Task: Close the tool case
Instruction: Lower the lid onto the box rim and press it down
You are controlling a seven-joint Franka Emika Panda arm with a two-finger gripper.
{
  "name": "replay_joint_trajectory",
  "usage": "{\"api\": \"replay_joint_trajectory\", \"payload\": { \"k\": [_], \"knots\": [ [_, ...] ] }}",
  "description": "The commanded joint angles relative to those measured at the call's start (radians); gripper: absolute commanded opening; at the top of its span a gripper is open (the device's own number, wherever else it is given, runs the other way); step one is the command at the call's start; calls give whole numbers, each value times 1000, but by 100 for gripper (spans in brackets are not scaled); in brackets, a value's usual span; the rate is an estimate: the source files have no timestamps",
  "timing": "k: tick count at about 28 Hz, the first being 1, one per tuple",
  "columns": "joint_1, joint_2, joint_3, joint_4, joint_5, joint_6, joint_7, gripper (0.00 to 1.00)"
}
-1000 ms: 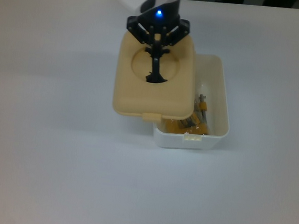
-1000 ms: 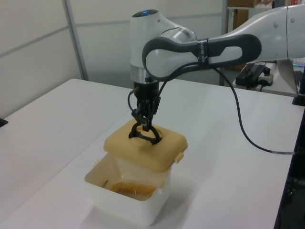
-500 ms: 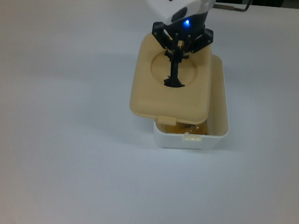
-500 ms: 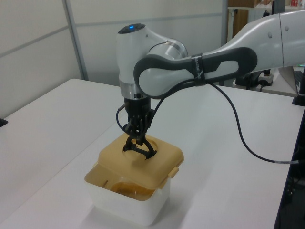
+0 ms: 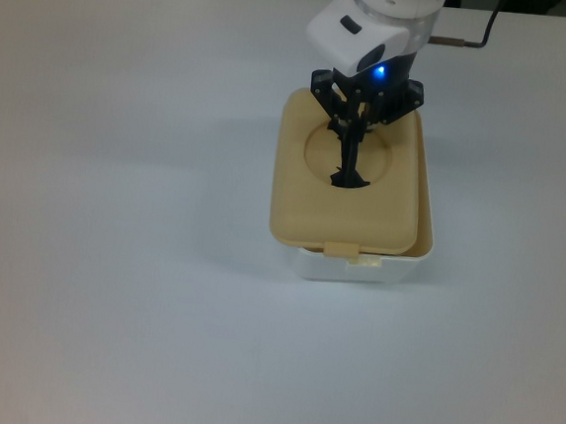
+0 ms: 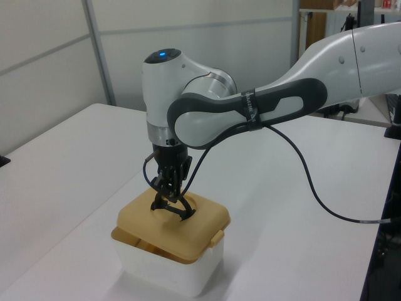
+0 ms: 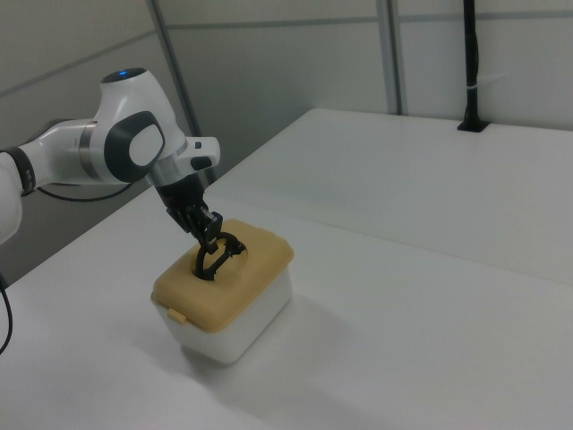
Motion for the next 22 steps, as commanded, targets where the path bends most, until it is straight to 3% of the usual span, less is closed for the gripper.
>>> {"api": "replay_joint_trajectory", "payload": {
  "k": [1, 9, 22],
  "knots": [
    [6, 4, 3, 32, -11, 23, 14, 0],
    [6, 4, 5, 46, -8, 21, 14, 0],
    [6, 12, 46, 43, -14, 19, -17, 0]
  ]
}}
